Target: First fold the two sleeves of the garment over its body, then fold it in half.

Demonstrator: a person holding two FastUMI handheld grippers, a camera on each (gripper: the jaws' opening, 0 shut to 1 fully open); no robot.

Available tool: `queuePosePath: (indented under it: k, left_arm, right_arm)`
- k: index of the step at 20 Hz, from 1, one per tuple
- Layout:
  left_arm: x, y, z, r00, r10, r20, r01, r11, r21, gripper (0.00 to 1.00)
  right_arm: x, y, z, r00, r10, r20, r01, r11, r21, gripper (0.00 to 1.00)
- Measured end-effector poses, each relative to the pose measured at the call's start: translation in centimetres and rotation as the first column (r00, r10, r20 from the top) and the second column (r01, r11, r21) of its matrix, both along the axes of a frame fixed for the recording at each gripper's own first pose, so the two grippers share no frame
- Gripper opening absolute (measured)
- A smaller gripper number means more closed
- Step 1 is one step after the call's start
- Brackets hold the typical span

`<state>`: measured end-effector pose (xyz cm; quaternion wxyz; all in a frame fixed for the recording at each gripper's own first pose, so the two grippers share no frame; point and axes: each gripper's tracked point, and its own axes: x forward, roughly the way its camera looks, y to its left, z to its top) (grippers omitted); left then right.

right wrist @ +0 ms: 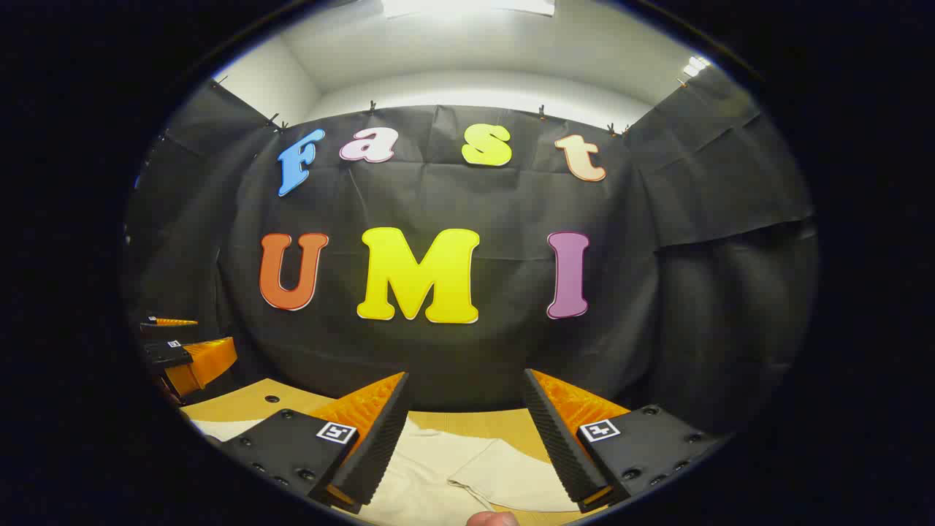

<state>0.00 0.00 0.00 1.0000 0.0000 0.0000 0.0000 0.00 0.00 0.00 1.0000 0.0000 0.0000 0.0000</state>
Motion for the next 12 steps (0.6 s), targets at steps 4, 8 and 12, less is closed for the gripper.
queuePosePath:
  k: [4,8,12]
  left_arm:
    - [0.01,0.38,-0.05,1.000,0.013,-0.001,-0.013,1.000,-0.004,0.99]
    - [-0.08,0.41,-0.19,1.000,0.025,-0.008,-0.025,1.000,-0.013,0.99]
    - [0.12,0.46,-0.30,1.000,0.029,-0.006,-0.029,1.000,-0.010,0.99]
  right_arm:
    - [0.18,0.56,-0.01,1.000,0.029,-0.002,-0.029,1.000,-0.002,0.94]
    - [0.61,0.88,-0.31,0.999,0.039,-0.009,-0.039,0.999,-0.009,0.94]
    - [0.75,1.16,-0.26,0.999,0.045,-0.009,-0.045,0.999,-0.008,0.94]
